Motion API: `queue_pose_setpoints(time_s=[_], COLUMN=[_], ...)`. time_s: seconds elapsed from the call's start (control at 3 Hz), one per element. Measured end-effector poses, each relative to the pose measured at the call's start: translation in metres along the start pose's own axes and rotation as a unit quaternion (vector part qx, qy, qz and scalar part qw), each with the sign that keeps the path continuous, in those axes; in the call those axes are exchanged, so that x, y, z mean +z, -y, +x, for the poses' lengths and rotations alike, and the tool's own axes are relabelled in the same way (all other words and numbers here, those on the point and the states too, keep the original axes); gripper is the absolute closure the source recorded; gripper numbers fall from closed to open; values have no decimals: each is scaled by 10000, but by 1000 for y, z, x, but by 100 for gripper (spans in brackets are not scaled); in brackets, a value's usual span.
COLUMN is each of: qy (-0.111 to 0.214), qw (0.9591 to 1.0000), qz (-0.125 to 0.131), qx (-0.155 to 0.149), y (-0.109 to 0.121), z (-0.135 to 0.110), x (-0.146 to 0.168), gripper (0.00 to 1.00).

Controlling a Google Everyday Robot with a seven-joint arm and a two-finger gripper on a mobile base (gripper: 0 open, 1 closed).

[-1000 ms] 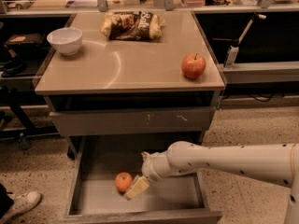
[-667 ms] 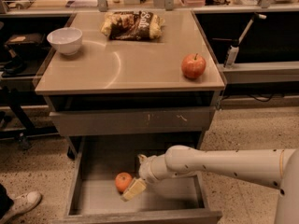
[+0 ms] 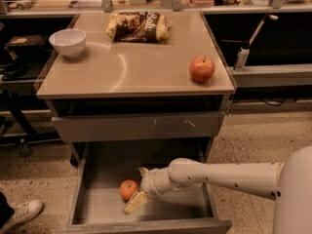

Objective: Pick orange from middle drawer and place on counter

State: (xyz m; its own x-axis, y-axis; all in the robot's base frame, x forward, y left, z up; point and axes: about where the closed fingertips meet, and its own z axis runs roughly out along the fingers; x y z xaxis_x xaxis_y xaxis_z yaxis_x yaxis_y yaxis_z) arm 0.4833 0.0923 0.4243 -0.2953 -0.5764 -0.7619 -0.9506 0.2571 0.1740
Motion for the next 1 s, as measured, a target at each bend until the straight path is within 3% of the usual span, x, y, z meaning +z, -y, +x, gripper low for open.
queue_pose_setpoints(time_s=[0.67,1.0], qy=[34,-20], qw=[9998,9995], qz=[-151,-268], qx=[-109,-134], y=[8,1], z=[1,10], x=[27,38], gripper=[0,0])
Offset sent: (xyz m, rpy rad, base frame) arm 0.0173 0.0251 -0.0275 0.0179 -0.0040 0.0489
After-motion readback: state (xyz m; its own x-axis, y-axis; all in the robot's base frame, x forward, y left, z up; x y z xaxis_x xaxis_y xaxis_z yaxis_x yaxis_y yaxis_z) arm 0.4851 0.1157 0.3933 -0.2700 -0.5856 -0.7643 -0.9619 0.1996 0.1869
